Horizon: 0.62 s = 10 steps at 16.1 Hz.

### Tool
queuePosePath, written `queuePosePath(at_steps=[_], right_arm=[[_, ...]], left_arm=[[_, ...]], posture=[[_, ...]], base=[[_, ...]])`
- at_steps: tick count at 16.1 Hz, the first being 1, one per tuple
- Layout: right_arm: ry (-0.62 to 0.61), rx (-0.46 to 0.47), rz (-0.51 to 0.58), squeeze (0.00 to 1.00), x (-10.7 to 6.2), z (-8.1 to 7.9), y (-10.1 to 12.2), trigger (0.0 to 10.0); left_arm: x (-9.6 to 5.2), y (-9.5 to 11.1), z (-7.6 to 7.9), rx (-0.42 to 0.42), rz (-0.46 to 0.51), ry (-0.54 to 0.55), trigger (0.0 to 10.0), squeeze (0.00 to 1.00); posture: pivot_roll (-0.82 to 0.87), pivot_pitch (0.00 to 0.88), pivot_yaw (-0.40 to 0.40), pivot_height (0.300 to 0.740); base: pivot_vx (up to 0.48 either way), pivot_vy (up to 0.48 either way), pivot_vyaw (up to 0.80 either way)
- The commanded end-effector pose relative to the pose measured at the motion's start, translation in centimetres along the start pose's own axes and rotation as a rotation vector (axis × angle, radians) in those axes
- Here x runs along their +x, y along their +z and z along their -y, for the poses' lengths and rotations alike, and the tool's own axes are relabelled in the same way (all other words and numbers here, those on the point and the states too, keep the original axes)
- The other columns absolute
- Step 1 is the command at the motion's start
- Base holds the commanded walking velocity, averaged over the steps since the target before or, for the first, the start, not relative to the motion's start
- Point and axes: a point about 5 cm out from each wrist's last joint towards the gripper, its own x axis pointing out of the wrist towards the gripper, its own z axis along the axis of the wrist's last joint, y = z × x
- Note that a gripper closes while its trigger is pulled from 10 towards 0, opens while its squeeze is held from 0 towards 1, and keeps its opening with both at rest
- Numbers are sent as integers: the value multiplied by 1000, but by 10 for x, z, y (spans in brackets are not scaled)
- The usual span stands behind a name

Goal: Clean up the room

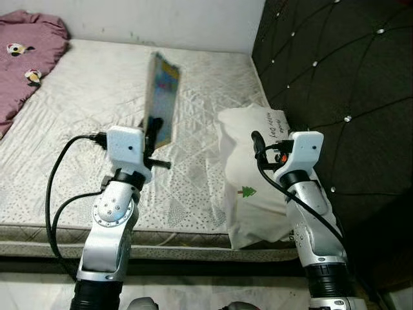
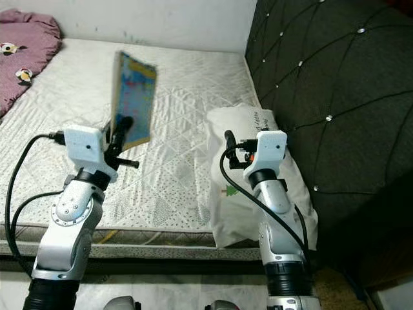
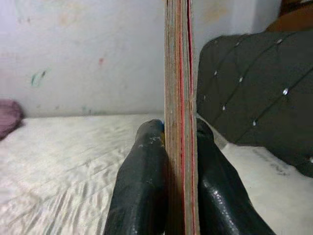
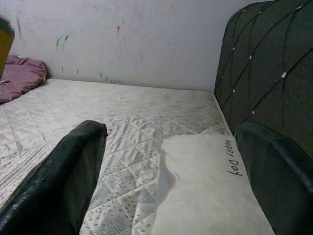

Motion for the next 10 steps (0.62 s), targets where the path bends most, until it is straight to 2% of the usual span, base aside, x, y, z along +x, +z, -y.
queuePosePath(at_steps=[1, 2, 4, 7, 10], right_arm=[[-15, -13, 12, 0, 2, 5, 5, 10000], [-10, -20, 15, 0, 4, 6, 7, 10000], [-9, -25, 17, 0, 4, 6, 9, 10000], [-7, -20, 5, 0, 0, 3, 4, 10000], [-10, -18, -5, 0, -3, 4, 1, 10000]], left_arm=[[2, 3, 1, -21, 4, 7, 10000, 0], [3, 4, -2, -42, 3, 14, 10000, 0], [3, 7, -4, -10, 18, 11, 10000, 0], [0, 5, -5, -53, 1, 16, 10000, 0], [0, 2, -1, -98, -17, 7, 10000, 0]], posture=[[-16, 0, -80, 740], [-14, 0, -82, 740], [-16, 4, -83, 740], [-14, 1, -72, 740], [-20, 0, -70, 740]], base=[[0, 0, 0], [0, 0, 0], [0, 0, 0], [0, 0, 0], [0, 471, 0]])
